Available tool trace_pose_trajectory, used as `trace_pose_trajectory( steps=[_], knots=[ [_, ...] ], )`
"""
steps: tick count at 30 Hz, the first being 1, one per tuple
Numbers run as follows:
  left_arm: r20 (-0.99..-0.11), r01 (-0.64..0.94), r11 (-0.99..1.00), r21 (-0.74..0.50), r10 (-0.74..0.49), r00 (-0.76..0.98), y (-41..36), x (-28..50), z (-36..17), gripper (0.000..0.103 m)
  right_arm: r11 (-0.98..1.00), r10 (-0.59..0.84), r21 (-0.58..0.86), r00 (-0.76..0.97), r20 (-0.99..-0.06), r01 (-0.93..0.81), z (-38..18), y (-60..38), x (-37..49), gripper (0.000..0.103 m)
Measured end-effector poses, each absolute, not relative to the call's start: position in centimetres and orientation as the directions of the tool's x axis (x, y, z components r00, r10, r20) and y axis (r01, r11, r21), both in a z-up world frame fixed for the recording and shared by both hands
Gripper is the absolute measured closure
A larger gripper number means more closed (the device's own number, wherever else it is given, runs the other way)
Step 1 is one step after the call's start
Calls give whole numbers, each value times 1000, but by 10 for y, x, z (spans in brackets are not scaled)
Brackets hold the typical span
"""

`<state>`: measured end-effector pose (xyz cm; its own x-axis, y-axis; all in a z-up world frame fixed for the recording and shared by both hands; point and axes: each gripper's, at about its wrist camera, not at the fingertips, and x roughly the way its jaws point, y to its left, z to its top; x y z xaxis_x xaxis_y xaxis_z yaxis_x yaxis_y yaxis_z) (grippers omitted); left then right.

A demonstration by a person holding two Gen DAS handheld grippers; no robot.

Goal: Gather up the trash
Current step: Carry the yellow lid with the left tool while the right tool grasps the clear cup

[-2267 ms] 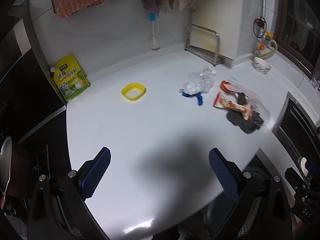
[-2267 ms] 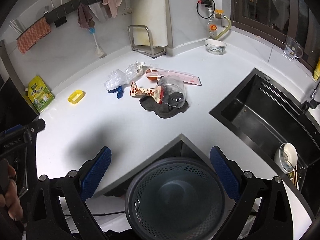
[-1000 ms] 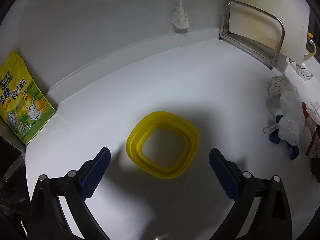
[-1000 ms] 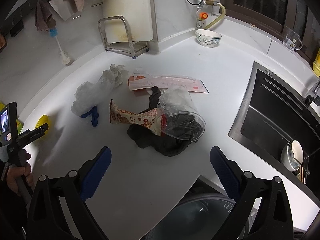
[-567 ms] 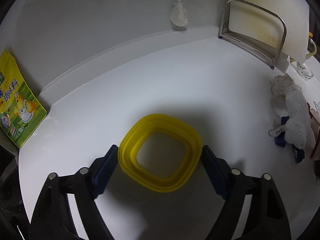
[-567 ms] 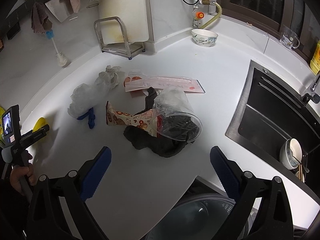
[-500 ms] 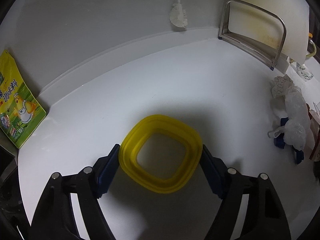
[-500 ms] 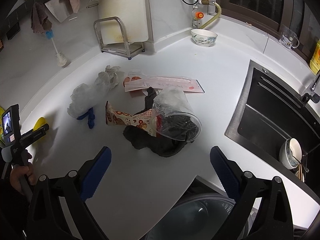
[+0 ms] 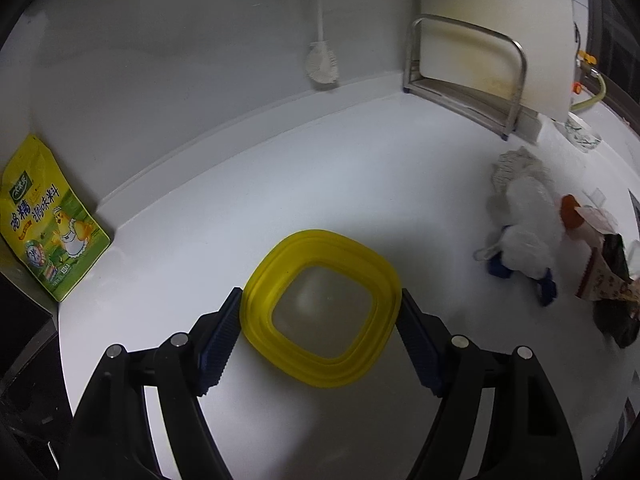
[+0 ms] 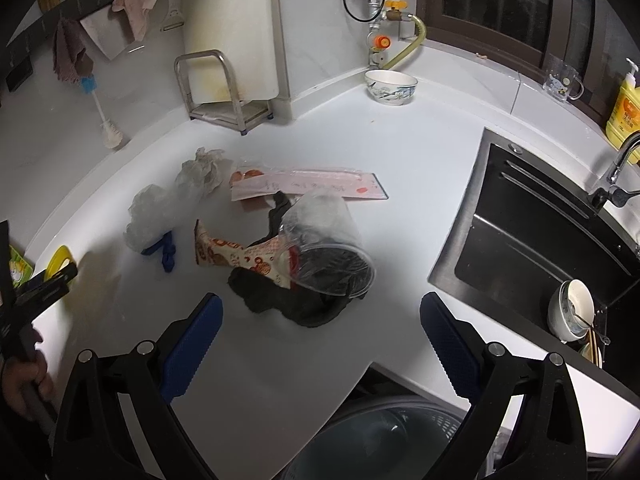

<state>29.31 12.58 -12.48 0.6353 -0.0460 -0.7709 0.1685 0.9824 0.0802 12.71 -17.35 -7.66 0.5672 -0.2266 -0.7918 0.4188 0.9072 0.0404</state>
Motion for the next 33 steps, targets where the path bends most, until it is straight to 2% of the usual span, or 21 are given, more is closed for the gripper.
trace_pose_trajectory(
  steps=[12,25,33],
  knots=[
    [-768,237,970,60,-107,631,98,260,-110,30,909,-244,25,581,-776,415,-65,-203,162,8],
    [-761,251,967,44,-131,636,96,253,-100,30,911,-108,63,382,-918,408,-108,-231,217,8],
    [-763,265,964,31,-148,630,95,250,-98,30,905,-76,81,347,-935,418,-125,-240,221,9]
  ],
)
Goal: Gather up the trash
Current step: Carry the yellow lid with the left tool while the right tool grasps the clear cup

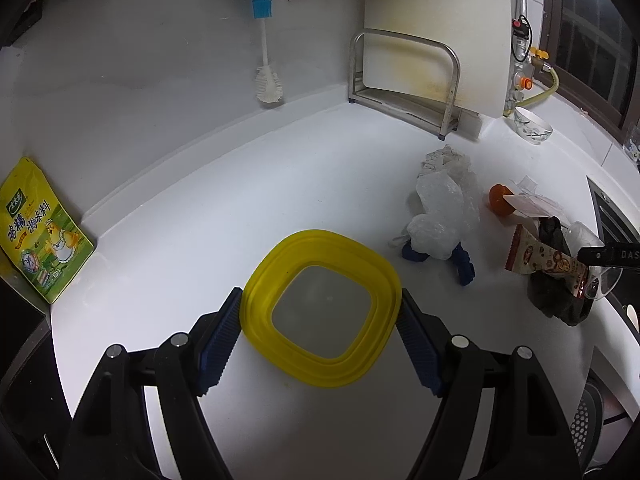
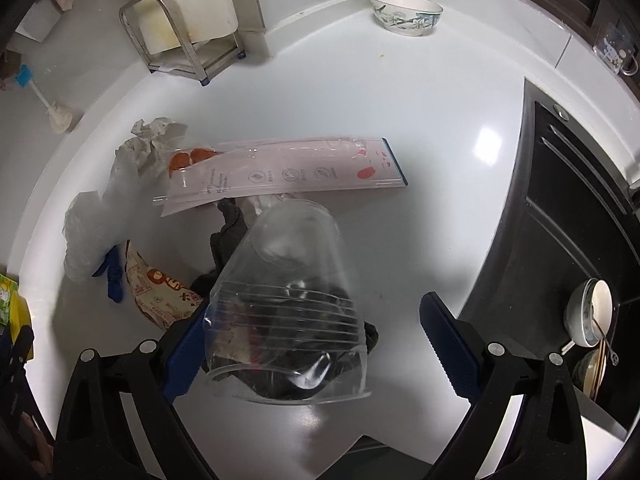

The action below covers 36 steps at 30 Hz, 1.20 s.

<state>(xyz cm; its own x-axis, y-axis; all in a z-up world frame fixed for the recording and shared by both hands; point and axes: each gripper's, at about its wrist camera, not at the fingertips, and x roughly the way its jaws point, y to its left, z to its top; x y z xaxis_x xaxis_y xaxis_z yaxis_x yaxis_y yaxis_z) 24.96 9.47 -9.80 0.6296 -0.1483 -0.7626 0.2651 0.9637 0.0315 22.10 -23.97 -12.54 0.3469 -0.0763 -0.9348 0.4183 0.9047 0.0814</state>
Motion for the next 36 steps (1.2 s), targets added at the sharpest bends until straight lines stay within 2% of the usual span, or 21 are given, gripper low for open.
trace_pose_trajectory(
  steps=[3,4,5,6,23,36],
  knots=[
    [-764,269,963,29,-152,628,94,249,-98,30,910,-76,79,348,-934,408,-126,-240,221,12],
    [-764,269,963,28,-154,627,94,249,-97,30,912,-71,80,348,-935,403,-126,-239,222,20],
    [-764,271,962,26,-156,626,93,249,-97,30,913,-65,84,346,-936,398,-127,-239,221,34],
    [-764,272,962,26,-157,626,93,249,-97,30,914,-60,85,340,-938,397,-128,-239,222,35],
    [-746,294,956,16,-184,640,85,234,-77,30,915,-75,121,456,-887,385,-93,-238,208,38],
    [-728,313,950,-14,-224,648,67,176,-47,30,930,-42,170,555,-831,325,-55,-219,140,38]
  ],
)
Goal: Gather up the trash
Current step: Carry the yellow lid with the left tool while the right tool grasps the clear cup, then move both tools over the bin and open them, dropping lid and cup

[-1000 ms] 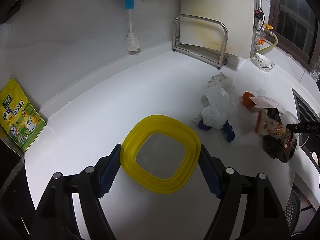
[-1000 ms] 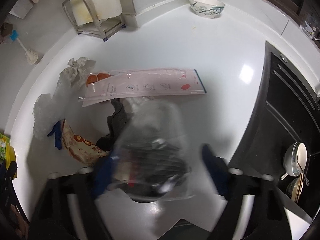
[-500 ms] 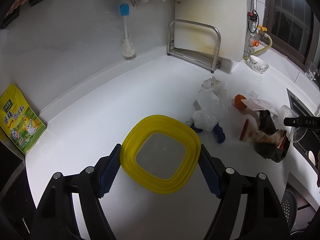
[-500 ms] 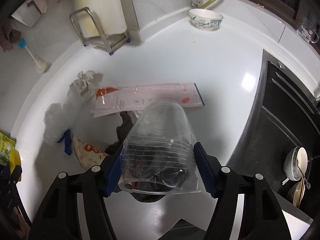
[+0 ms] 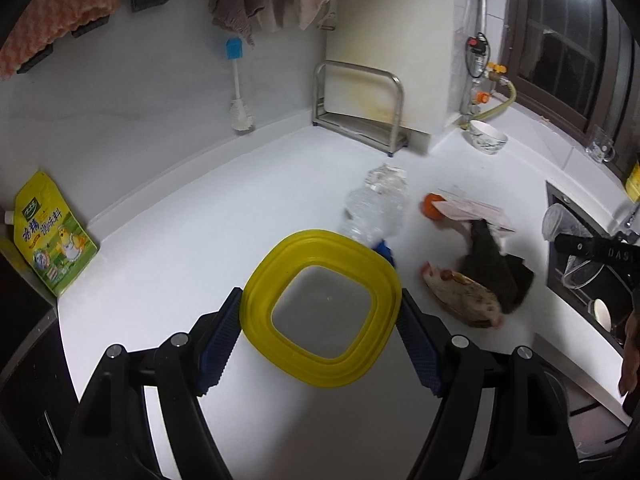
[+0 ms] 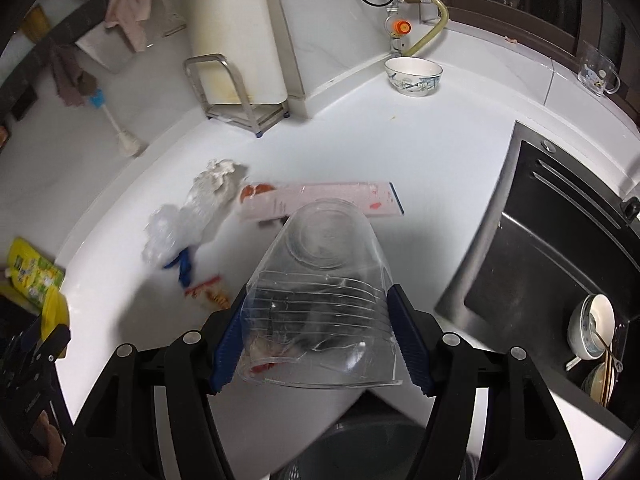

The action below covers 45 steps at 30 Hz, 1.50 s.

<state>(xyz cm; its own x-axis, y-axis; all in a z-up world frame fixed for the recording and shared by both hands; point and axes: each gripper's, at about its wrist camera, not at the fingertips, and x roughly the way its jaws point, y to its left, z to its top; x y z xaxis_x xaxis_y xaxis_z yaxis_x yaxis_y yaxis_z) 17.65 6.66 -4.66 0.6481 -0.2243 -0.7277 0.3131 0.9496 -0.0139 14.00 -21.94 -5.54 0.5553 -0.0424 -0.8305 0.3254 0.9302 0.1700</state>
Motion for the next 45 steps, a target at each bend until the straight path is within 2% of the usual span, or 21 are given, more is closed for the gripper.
trace_pose_trajectory(
  steps=[10,25,36,45],
  knots=[
    [-747,353,935,-37,-260,612,25,100,-42,30,936,-3,191,550,-835,295,-55,-220,58,38],
    [-815,383,923,-48,-257,519,-57,-2,-84,30,963,55,166,451,-891,211,-109,-247,-49,38],
    [-853,373,925,-78,-255,454,-92,-33,-131,30,981,110,161,373,-921,108,-159,-255,-72,38],
    [-860,339,939,-64,-224,458,-92,-43,-141,27,986,137,162,352,-926,42,-171,-251,-73,36]
  ],
)
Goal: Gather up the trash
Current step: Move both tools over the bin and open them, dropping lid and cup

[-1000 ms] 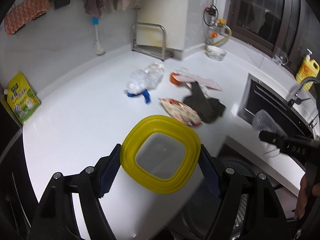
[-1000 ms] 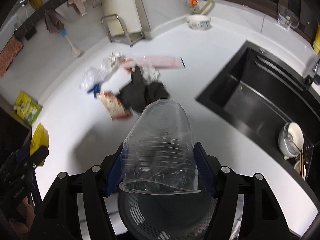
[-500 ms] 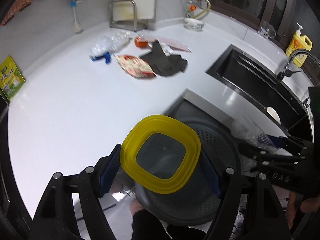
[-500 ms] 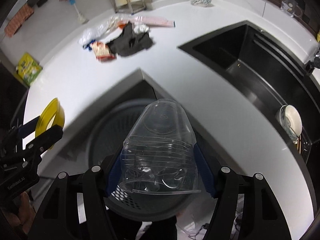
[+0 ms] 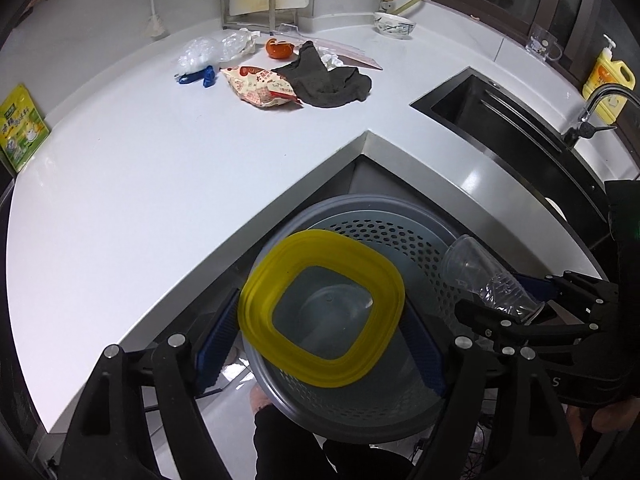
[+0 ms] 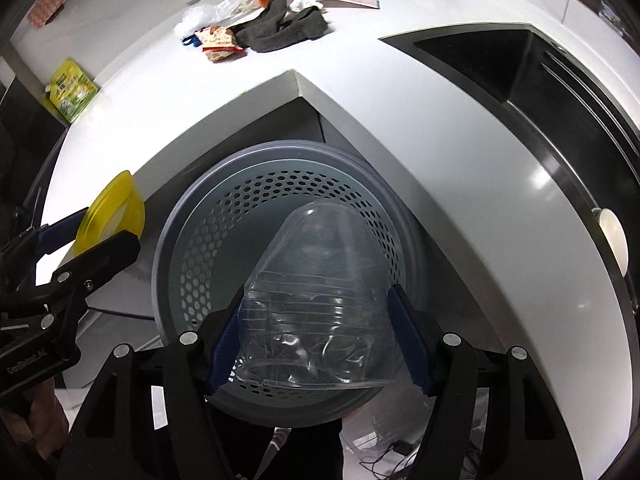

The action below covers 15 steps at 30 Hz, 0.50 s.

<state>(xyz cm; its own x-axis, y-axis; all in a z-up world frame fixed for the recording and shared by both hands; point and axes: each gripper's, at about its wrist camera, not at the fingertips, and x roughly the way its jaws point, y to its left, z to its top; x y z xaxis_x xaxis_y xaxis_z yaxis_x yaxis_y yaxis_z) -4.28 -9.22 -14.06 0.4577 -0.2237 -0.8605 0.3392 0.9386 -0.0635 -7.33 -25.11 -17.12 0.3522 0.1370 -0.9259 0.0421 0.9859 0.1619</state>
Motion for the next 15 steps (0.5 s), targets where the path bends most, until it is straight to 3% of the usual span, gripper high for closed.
trace_pose_trajectory(
  steps=[3,6,15],
  knots=[
    [-863,325,944,-52,-207,461,-91,-44,-141,25,987,135,156,349,-927,32,-171,-251,-72,28],
    [-862,306,951,-47,-194,468,-88,-45,-139,20,987,143,161,352,-925,24,-169,-252,-73,27],
    [-860,273,961,-45,-176,478,-83,-47,-134,20,983,153,178,366,-918,34,-164,-259,-74,27]
  ],
)
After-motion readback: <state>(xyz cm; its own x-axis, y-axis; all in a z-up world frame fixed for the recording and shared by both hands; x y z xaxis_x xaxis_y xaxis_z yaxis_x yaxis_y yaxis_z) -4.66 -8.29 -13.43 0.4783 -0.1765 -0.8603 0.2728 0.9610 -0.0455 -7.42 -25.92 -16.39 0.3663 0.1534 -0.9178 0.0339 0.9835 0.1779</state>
